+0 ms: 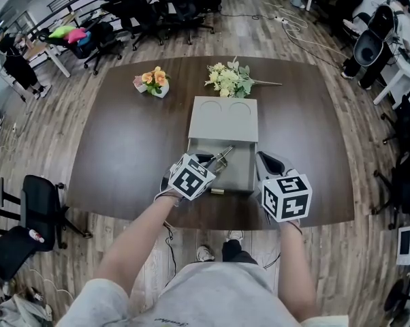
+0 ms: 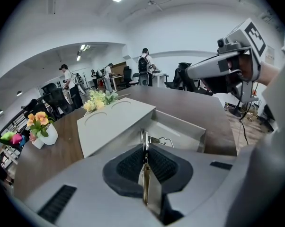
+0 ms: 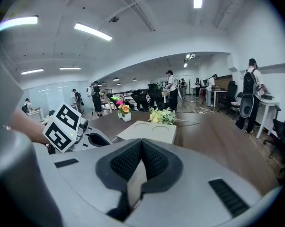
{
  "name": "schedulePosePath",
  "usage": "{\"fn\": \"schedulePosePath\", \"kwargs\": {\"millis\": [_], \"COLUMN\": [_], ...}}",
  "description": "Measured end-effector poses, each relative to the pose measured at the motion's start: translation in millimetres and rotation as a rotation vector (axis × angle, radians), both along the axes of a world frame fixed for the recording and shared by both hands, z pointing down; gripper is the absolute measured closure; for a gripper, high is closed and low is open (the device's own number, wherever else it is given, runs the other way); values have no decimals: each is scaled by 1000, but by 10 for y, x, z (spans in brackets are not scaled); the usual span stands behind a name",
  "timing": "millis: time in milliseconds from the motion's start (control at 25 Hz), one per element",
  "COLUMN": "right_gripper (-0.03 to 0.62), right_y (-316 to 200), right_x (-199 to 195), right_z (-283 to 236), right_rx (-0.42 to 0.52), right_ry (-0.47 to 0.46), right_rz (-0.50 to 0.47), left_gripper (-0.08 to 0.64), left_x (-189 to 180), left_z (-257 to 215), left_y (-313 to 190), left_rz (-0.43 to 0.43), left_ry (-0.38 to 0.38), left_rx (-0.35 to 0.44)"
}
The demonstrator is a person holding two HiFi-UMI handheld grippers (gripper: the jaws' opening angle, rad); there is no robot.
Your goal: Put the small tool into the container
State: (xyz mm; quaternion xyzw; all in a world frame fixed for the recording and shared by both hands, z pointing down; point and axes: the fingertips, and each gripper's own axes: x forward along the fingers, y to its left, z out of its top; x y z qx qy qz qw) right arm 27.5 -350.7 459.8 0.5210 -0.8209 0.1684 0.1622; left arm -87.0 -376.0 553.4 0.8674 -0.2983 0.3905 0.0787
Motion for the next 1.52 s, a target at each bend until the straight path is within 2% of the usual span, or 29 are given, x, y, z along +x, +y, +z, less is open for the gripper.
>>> {"fn": "schedulePosePath", "kwargs": {"millis": [1520], "right_gripper": [588], "right_y": [172], "right_x": [79], "right_z": [106], "right_rx": [-23], "right_ry": [-3], "right_rz": [12], "left_gripper": [462], "left_x": [161], "left_z": [175], "left_y": [212], "left_rz": [51], "left_ry": [-43], "left_rx": [-33]}}
